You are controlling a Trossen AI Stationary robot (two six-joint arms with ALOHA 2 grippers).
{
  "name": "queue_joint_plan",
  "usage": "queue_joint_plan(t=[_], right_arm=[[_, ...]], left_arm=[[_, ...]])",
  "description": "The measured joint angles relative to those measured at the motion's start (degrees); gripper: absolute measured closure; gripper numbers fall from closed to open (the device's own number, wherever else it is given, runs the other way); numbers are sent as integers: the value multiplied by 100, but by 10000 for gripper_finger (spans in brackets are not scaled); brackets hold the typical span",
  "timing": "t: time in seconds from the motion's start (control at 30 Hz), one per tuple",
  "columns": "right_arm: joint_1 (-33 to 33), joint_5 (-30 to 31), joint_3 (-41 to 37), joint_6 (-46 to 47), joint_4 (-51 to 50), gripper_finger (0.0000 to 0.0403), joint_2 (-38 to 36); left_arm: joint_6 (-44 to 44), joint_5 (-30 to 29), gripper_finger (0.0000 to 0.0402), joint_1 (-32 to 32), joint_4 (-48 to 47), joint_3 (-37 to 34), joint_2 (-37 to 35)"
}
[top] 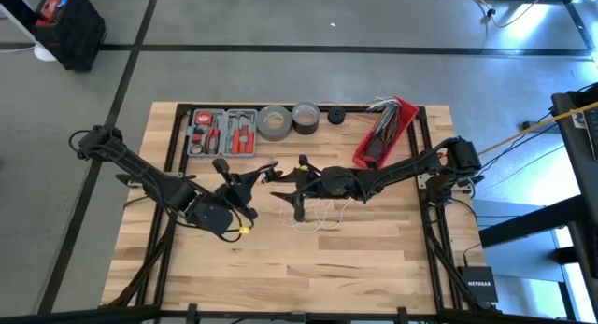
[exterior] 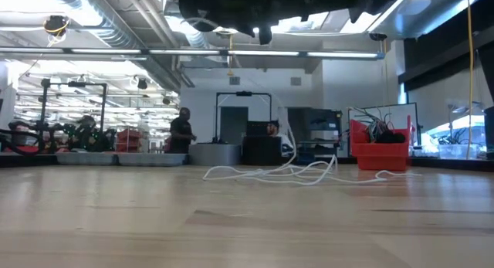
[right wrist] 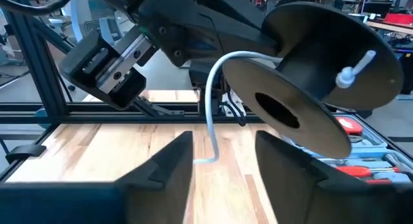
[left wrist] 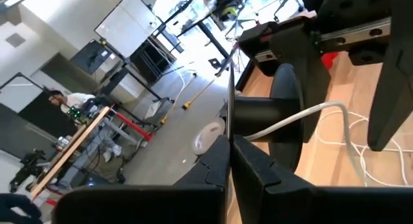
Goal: Coil cords
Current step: Uncoil the white wire from the spool
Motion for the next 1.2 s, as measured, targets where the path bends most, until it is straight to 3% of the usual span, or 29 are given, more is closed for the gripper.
queue_joint_plan(t=[0.1, 0.23, 0.3, 0.57, 0.73, 1.0, 1.2], right_arm=[[0, 0, 0, -40, -9, 266, 0], [0, -102, 0, -261, -85, 361, 0], [2, -295, 0, -339, -79, 390, 0], [7, -768, 25, -319, -59, 397, 51], [-4, -773, 302, -521, -589, 399, 351], [-162, 1002, 479, -1066, -2403, 400, 431], [-146, 1460, 492, -1074, -2414, 396, 374]], left_arm=[[-1, -7, 396, -2, -10, 0, 0], [-9, -7, 396, -2, -13, 0, 0], [-43, -9, 396, -2, -13, 0, 0], [-279, -22, 396, 184, 565, 0, -2], [-310, 91, 396, 219, 560, -2, -2], [-119, -51, 396, 31, 586, -7, -30], [39, -96, 396, -20, 538, 0, -44]])
